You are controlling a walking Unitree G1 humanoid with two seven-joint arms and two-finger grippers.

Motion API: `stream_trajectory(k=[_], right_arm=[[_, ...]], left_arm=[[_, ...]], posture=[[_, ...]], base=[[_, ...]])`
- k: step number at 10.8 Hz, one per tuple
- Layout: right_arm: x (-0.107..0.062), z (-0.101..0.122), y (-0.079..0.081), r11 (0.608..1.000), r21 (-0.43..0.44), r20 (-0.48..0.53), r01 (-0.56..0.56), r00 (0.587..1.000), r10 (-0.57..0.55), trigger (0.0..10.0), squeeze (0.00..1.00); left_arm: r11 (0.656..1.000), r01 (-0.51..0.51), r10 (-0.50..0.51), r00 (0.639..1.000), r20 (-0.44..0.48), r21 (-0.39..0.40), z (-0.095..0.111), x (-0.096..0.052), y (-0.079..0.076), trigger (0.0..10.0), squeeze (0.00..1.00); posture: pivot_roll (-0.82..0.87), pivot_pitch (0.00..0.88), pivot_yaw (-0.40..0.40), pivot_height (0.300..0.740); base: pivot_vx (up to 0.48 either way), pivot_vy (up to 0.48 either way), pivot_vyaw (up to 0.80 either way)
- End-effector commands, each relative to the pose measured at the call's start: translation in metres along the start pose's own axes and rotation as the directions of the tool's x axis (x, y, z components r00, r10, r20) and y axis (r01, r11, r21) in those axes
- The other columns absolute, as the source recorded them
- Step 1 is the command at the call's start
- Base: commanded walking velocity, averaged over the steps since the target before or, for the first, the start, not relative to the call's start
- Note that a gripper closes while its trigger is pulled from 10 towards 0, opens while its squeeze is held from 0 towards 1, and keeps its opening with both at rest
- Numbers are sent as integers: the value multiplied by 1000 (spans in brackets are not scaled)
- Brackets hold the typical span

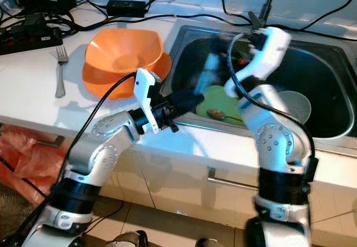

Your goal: Kitchen organization

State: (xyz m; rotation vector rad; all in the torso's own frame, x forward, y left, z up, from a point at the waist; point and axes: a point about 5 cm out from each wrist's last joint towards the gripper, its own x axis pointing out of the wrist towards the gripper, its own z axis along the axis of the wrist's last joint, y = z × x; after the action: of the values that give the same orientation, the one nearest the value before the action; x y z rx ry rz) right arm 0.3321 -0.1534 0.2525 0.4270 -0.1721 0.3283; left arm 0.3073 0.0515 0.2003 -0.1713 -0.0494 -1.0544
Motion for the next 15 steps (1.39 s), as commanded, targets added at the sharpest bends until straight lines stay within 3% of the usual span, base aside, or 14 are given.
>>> stream_trajectory(k=[1, 2, 4, 5, 6, 8, 10, 11, 12, 14, 15], right_arm=[[0, -2, -8, 993, -101, -4, 56, 998, -57, 0, 0], [1, -7, -14, 983, -161, -24, 85, 996, -90, 0, 0], [-1, -27, -38, 920, -374, -123, 118, 977, -175, 0, 0], [-6, -41, -56, 876, -465, -188, 128, 953, -239, 0, 0], [-10, -49, -66, 802, -588, -202, 105, 941, -272, 235, 0], [-13, -59, -74, 722, -690, -230, 49, 931, -282, 1529, 0], [-12, -67, -72, 742, -670, -249, 18, 936, -248, 1569, 0], [-14, -69, -71, 739, -673, -251, 12, 937, -243, 3529, 1000], [-14, -71, -71, 735, -678, -249, 12, 937, -244, 10000, 1000], [-13, -71, -71, 732, -681, -236, 10, 944, -232, 10000, 1000], [-11, -67, -71, 725, -689, -210, 27, 949, -235, 10000, 1000]], left_arm=[[999, 42, -41, 998, -36, 18, 3, -2, -7, 10000, 1000], [999, 40, -38, 997, -65, 33, 3, -6, -6, 10000, 1000], [995, 6, 6, 992, -126, 95, 5, -22, 0, 10000, 1000], [993, -6, 25, 986, -166, 114, 3, -31, 3, 10000, 1000], [990, -3, 33, 978, -207, 144, 2, -35, 3, 10000, 1000], [987, 6, 32, 971, -236, 159, 1, -38, 2, 10000, 1000], [981, 34, 20, 962, -274, 189, 0, -39, 1, 10000, 1000], [981, 33, 22, 960, -278, 192, 1, -39, 1, 10000, 1000], [976, 21, 42, 958, -284, 215, 1, -38, 3, 10000, 1000], [968, 6, 69, 955, -290, 252, 2, -39, 5, 10000, 1000], [965, -5, 80, 958, -275, 264, 5, -38, 7, 10000, 929]], posture=[[76, 121, -21, 740], [79, 119, -20, 740], [91, 117, -22, 740], [99, 114, -24, 740], [112, 112, -23, 740], [116, 106, -18, 740], [116, 102, -11, 740], [116, 103, -8, 740], [118, 105, -10, 740], [119, 105, -11, 740], [119, 104, -12, 740]], base=[[0, 0, 0], [0, 0, 0], [0, 0, 0], [0, 0, 0], [0, 0, 0], [0, 0, 0], [0, 0, 0], [0, 0, 0], [0, 0, 0], [0, 0, 0], [0, 0, 0]])
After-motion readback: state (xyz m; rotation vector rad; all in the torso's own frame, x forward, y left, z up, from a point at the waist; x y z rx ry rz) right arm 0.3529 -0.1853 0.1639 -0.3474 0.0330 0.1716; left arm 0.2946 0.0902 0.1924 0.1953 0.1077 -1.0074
